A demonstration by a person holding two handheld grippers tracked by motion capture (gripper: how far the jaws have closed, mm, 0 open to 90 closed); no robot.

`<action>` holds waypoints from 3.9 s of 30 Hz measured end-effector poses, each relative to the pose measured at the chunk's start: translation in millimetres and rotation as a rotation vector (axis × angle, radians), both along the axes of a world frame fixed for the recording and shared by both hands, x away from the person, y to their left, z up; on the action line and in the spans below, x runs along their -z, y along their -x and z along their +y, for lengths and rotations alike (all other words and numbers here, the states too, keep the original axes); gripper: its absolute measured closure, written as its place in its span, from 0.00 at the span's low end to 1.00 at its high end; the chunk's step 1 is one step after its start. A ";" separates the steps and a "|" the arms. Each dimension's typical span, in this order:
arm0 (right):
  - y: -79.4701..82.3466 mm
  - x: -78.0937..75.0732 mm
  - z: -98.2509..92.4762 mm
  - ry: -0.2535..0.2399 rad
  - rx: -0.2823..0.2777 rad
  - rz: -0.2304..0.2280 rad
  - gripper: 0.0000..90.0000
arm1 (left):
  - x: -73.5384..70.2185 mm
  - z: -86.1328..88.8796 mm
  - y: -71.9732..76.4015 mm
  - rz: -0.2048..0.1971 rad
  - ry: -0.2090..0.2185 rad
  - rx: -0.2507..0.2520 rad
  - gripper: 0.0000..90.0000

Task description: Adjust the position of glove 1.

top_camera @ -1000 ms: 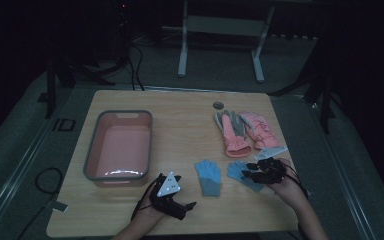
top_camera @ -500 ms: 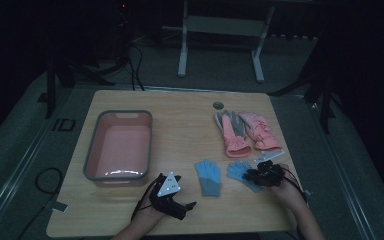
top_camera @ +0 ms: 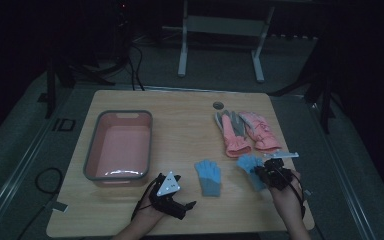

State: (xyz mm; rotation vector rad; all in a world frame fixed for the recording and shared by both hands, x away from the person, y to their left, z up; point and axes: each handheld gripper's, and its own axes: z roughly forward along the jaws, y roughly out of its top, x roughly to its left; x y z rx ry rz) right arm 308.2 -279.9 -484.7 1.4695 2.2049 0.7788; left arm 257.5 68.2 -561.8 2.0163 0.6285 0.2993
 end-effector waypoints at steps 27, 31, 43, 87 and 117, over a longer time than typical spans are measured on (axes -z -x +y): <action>17.3 47.0 -3.1 -0.078 0.252 0.023 0.73 | 0.1 -1.1 -0.1 0.003 -0.008 0.010 0.00; 14.6 37.1 -7.8 -0.028 0.133 0.006 0.69 | 0.1 -1.8 0.7 -0.004 -0.014 0.014 0.00; -4.1 26.7 -35.8 0.065 -0.314 0.033 0.70 | 0.2 -3.3 1.0 -0.005 -0.024 0.005 0.00; 8.6 -40.0 47.9 -0.041 -0.207 -0.080 0.95 | 0.2 -3.3 1.2 -0.010 -0.026 0.008 0.00; 1.0 21.0 127.3 -0.050 -0.279 0.053 0.95 | 0.2 -3.4 1.6 -0.011 -0.026 0.015 0.00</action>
